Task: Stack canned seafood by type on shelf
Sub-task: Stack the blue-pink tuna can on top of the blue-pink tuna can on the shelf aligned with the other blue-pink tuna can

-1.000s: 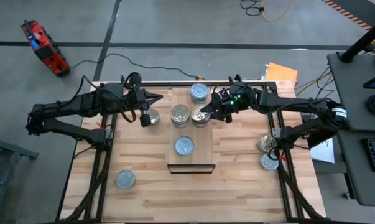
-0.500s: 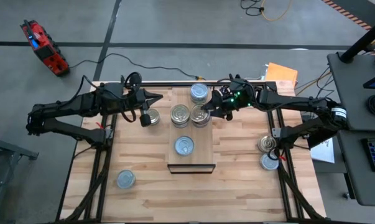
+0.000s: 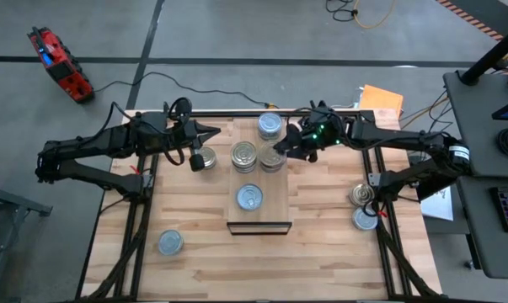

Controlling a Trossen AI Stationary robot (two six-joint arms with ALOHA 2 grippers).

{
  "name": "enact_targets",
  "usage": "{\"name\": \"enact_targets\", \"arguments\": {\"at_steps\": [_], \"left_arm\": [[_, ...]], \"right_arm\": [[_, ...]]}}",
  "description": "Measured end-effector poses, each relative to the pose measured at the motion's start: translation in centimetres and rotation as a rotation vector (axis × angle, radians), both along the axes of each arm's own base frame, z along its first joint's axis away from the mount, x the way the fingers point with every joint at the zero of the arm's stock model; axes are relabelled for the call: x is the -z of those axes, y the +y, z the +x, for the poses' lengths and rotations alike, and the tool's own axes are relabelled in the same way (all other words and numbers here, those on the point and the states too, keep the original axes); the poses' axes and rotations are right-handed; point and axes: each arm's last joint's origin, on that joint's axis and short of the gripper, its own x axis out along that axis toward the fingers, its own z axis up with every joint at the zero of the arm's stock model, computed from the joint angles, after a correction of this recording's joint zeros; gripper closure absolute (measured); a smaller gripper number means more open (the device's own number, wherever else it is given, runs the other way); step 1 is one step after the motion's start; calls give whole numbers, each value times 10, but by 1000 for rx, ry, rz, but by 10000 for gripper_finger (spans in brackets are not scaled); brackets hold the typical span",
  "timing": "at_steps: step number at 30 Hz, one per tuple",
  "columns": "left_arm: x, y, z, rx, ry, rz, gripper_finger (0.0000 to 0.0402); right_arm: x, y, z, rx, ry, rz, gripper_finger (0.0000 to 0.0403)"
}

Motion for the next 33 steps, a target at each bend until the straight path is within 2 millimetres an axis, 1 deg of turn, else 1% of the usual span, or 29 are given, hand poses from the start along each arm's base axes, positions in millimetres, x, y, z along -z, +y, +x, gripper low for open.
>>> {"name": "enact_targets", "arguments": {"at_steps": [11, 25, 29, 33], "left_arm": [[0, 0, 0, -1, 0, 0, 401], [0, 2, 0, -12, -6, 1, 401], [-1, 2, 0, -15, -9, 0, 402], [-1, 3, 0, -17, -10, -4, 401]], "right_arm": [[1, 0, 0, 2, 23, -27, 113], [0, -1, 1, 16, 20, -62, 83], [0, -2, 1, 56, 29, -85, 85], [0, -1, 1, 48, 29, -95, 94]]}}
